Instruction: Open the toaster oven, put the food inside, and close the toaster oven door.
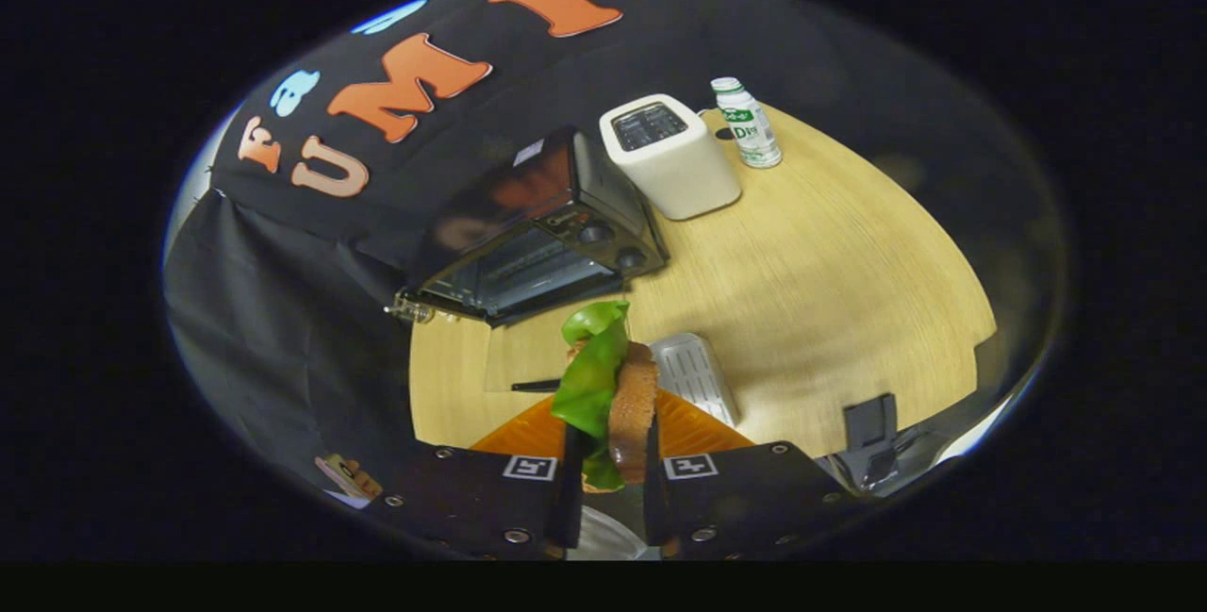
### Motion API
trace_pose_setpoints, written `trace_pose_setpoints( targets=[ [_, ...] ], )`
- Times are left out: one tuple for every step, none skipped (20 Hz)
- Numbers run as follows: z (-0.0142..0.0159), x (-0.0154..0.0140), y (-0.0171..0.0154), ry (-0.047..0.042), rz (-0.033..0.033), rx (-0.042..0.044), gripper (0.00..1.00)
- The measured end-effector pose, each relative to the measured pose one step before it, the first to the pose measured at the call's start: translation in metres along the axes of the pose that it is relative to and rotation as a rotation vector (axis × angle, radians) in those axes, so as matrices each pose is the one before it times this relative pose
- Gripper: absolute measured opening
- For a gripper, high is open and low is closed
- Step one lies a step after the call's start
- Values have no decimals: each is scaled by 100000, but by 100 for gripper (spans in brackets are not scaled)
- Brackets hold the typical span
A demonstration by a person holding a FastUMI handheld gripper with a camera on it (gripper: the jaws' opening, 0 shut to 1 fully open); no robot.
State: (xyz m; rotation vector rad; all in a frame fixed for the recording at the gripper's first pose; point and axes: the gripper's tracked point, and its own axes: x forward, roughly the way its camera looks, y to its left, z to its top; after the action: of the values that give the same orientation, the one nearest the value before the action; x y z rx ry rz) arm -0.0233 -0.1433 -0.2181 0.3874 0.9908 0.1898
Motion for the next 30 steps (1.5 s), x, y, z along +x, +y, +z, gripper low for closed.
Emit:
trace_pose_setpoints(
  targets=[
    [-151,400,1184,-3327,1665,2373,27],
    [-160,593,1099,-3225,1904,2522,27],
    [-444,772,1065,-2832,2155,2821,27],
    [-535,910,926,-2425,2012,2647,27],
    [-491,1030,809,-2496,2244,2826,27],
    [-401,1118,792,-3150,2373,3918,27],
    [-465,1107,734,-3168,2476,4219,27],
    [-460,1279,484,-3147,1581,3799,27],
    [-435,1276,250,-2543,763,2796,27],
    [-326,1256,105,-2955,309,2911,27],
    [-337,937,268,-2112,787,3728,27],
    [-108,934,517,-2720,1620,4367,27],
    [47,816,528,-3479,1757,4332,27],
    [204,799,336,-3635,639,3264,27],
    [137,908,-33,-3208,-1202,2100,27],
    [276,1059,-134,-3158,-1971,1367,27],
    [173,810,76,-2995,-1243,1848,27],
    [78,795,241,-2379,-369,2909,27],
    [78,636,307,-2258,-212,3300,27],
    [38,794,32,-2421,-1206,2929,27],
    [-158,796,-264,-1464,-2336,1725,27],
    [-196,659,-245,-1182,-2509,1540,27],
    [-24,513,60,-2049,-1353,2289,27],
    [-143,529,157,-1454,-702,2956,27],
    [-92,399,45,-1080,-842,2813,27],
    [-123,531,-38,-613,-873,1800,27],
    [-144,336,80,-536,-995,503,27],
    [-169,294,119,-625,-809,235,27],
    [-111,257,329,-533,-110,-332,27],
    [-127,461,307,-357,-125,-671,27]
  ],
)
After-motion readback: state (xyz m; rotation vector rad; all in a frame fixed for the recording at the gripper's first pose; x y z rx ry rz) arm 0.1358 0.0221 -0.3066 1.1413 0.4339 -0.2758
